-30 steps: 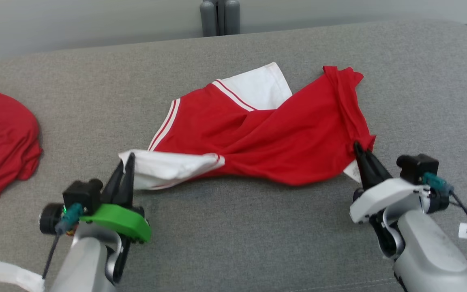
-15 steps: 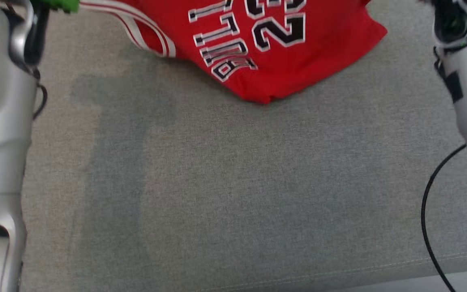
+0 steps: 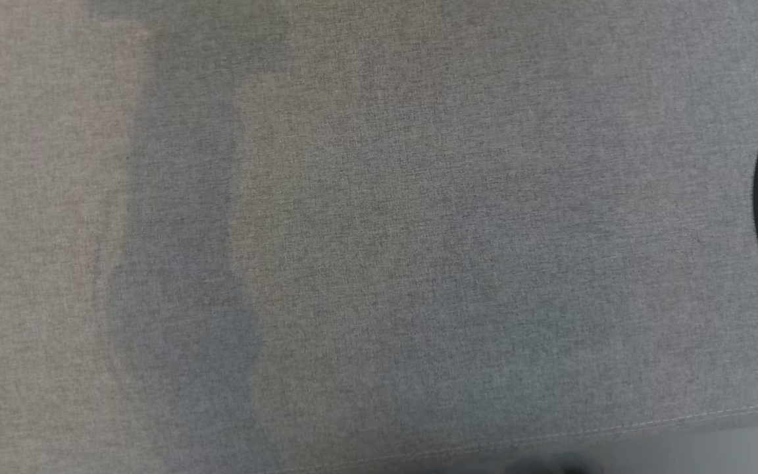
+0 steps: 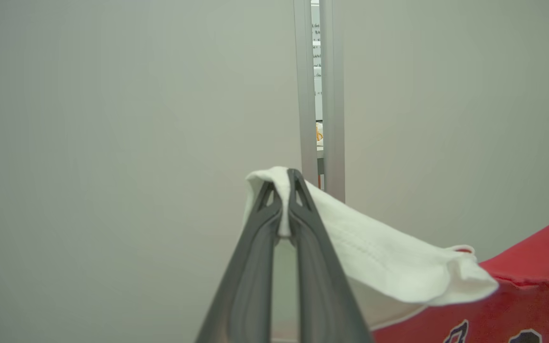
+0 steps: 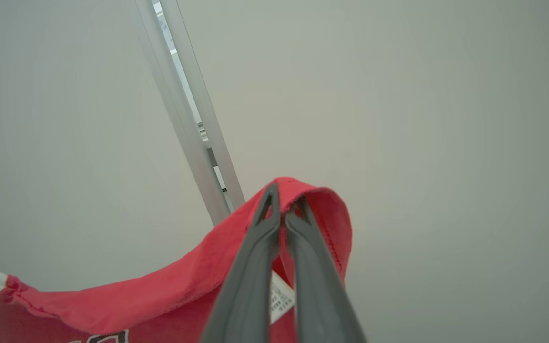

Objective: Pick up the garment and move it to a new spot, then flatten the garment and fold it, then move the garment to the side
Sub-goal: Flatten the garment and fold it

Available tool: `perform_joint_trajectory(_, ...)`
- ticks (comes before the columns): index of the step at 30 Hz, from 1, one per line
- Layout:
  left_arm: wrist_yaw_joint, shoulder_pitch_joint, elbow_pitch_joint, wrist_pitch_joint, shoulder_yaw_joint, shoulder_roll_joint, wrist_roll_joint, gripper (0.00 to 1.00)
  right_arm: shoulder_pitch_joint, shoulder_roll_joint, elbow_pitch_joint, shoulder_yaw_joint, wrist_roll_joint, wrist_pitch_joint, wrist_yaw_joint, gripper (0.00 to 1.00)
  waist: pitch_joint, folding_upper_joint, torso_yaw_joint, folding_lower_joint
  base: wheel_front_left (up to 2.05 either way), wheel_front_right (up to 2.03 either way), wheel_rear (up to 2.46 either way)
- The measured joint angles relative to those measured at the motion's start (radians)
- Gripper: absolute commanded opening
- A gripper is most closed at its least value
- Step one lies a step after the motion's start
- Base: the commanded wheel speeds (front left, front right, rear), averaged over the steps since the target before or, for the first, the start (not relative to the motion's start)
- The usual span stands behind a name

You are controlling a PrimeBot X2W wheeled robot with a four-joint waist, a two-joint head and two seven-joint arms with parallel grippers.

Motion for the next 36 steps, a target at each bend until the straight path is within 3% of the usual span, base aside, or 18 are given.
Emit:
perform_joint_trajectory(9,0.0,-0.105,0.028,-0.035,-0.073,-0.013,-0.026,0.0,-0.069,-0.016,0.037,0.064,0.038,-0.02,0.0,0.0,0.018,0.0,0.006,-0.0001,0.0,0.0,0.0)
perform_joint_trajectory(17,0.0,0.055,0.003,-0.08,-0.091,-0.007,-0.09,0.0,0.094,-0.037,-0.021,0.136,0.15,-0.048,0.0,0.0,0.042,0.0,0.007,0.0,0.0,0.0,0.0)
perform_joint_trajectory(23,0.027,0.299,-0.175,-0.092,0.018,0.0,-0.12,0.0,0.345,-0.073,-0.141,0.187,0.274,-0.096,0.0,0.0,0.007,0.0,0.007,-0.0002,0.0,0.0,0.0)
perform_joint_trajectory(31,0.106,0.844,-0.506,-0.092,0.112,-0.022,-0.075,0.0,0.771,-0.128,-0.36,0.266,0.387,-0.134,0.0,0.0,-0.076,0.0001,0.002,-0.0002,0.0,0.0,0.0)
perform_joint_trajectory(36,0.139,1.154,-0.644,-0.092,0.135,-0.058,-0.07,0.0,1.032,-0.163,-0.481,0.279,0.436,-0.148,0.0,0.0,-0.132,0.0,0.001,-0.0003,0.0,0.0,0.0)
